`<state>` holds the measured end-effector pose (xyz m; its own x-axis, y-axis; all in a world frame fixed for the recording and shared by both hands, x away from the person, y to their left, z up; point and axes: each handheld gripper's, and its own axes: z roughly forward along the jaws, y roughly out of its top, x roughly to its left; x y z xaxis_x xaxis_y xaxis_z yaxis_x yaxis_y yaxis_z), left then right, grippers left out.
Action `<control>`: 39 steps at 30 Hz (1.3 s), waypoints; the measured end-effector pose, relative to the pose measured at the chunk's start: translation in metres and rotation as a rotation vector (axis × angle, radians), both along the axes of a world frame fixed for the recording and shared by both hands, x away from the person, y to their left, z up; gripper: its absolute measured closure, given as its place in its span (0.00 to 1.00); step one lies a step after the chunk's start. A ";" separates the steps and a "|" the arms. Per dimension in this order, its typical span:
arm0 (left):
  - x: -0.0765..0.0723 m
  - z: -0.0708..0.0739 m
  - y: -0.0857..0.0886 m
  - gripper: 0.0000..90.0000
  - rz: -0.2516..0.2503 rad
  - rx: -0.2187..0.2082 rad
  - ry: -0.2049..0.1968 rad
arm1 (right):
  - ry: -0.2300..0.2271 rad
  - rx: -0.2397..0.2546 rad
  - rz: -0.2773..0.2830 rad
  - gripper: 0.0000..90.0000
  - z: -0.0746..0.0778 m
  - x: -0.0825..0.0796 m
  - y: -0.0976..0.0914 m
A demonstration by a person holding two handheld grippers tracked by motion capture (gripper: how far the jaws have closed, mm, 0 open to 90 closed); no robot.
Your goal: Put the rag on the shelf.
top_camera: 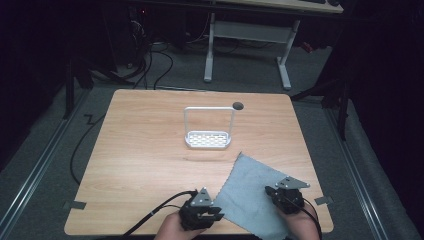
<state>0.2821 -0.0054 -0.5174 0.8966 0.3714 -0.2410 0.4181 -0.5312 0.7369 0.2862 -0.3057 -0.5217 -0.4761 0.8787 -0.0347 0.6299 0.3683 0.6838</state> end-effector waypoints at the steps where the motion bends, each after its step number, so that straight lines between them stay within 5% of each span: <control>1: 0.005 -0.003 -0.009 0.83 0.016 0.011 0.002 | -0.001 0.002 0.003 1.00 0.000 0.000 0.000; 7: 0.016 -0.010 -0.013 0.87 0.057 0.053 -0.001 | -0.004 -0.005 0.013 1.00 0.000 0.001 0.001; 10: 0.017 -0.009 -0.008 0.90 0.080 0.083 -0.049 | -0.004 -0.005 0.026 1.00 0.000 0.001 0.005; 14: 0.030 -0.010 0.019 0.93 0.162 0.092 -0.065 | -0.001 -0.008 0.068 1.00 0.000 -0.001 0.018; 19: 0.058 -0.008 0.065 0.94 0.292 0.133 -0.074 | 0.000 -0.001 0.194 1.00 -0.001 -0.006 0.059; 26: 0.084 -0.008 0.101 0.94 0.402 0.166 -0.090 | 0.001 0.039 0.302 0.95 -0.003 -0.009 0.103; 28: 0.090 -0.008 0.106 0.93 0.431 0.176 -0.114 | -0.035 0.053 0.296 0.94 0.003 -0.005 0.106; 31: 0.096 -0.006 0.114 0.87 0.475 0.163 -0.094 | -0.068 0.085 0.255 0.93 0.012 0.006 0.103; 32: 0.091 0.001 0.118 0.85 0.490 0.095 -0.091 | -0.099 0.064 0.216 0.93 0.017 0.018 0.099; 35: 0.078 0.009 0.116 0.83 0.453 0.059 -0.102 | -0.102 0.052 0.160 0.91 0.017 0.038 0.092; 39: 0.056 0.004 0.102 0.79 0.339 0.030 -0.029 | -0.056 0.018 0.108 0.90 0.007 0.068 0.091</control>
